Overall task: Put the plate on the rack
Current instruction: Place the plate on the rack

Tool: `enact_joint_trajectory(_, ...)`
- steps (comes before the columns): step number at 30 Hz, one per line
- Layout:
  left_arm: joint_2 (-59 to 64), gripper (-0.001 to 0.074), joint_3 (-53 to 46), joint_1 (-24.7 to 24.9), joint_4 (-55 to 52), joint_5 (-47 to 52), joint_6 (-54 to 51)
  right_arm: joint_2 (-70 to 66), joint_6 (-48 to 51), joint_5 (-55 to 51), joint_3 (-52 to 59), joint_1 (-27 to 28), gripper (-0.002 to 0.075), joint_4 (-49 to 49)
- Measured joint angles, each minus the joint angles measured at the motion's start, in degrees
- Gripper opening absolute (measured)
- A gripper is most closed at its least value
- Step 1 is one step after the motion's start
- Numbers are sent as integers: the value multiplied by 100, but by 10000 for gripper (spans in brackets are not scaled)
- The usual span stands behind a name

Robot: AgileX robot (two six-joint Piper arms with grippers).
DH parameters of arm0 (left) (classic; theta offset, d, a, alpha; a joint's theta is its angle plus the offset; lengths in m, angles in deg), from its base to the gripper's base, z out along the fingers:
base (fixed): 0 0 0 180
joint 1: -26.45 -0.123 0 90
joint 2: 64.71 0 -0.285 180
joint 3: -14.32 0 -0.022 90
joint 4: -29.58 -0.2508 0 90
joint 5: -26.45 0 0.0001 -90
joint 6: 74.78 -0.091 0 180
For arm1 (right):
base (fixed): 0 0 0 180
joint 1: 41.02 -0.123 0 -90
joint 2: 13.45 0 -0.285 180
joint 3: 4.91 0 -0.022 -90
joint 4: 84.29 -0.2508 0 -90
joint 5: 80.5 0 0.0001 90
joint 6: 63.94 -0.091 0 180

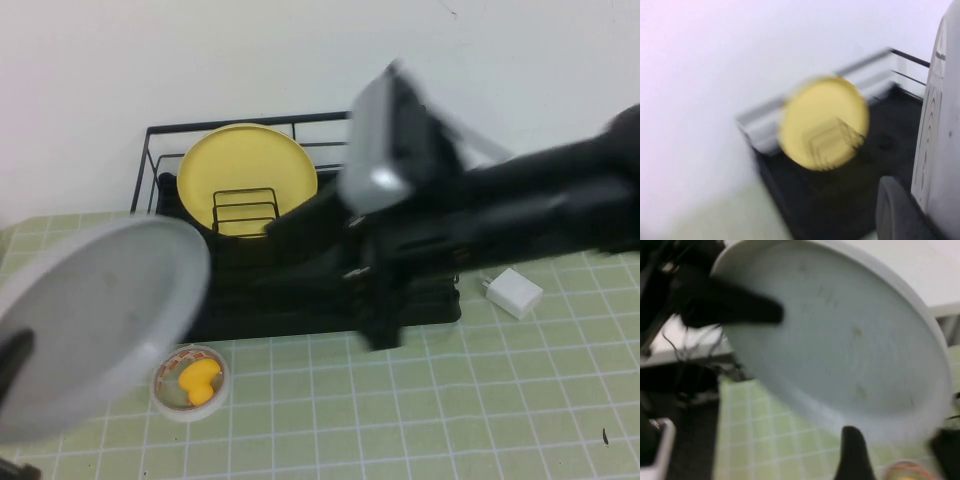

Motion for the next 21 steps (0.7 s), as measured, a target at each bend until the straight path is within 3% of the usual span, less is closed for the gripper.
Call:
enact_joint_trajectory(3,56,107,0,0,923,-417,-1764,462,-44,-126,-36,232,349,747)
enact_joint_trajectory(8,588,107,0,0,2702,-405,-5091,937,-569,-787,-36,543,107,2168)
enact_joint_trajectory(10,935,107,76,0,3318,-292,-6117,971,-907,-1112,-36,572,45,2790)
enact_joint_trajectory(14,1838,107,649,0,3658,-201,-7557,971,-1512,-1684,-36,577,8,3960)
enact_joint_trajectory(21,3937,107,2079,0,3761,397,-8466,971,-2005,-1961,121,615,-1,4810)
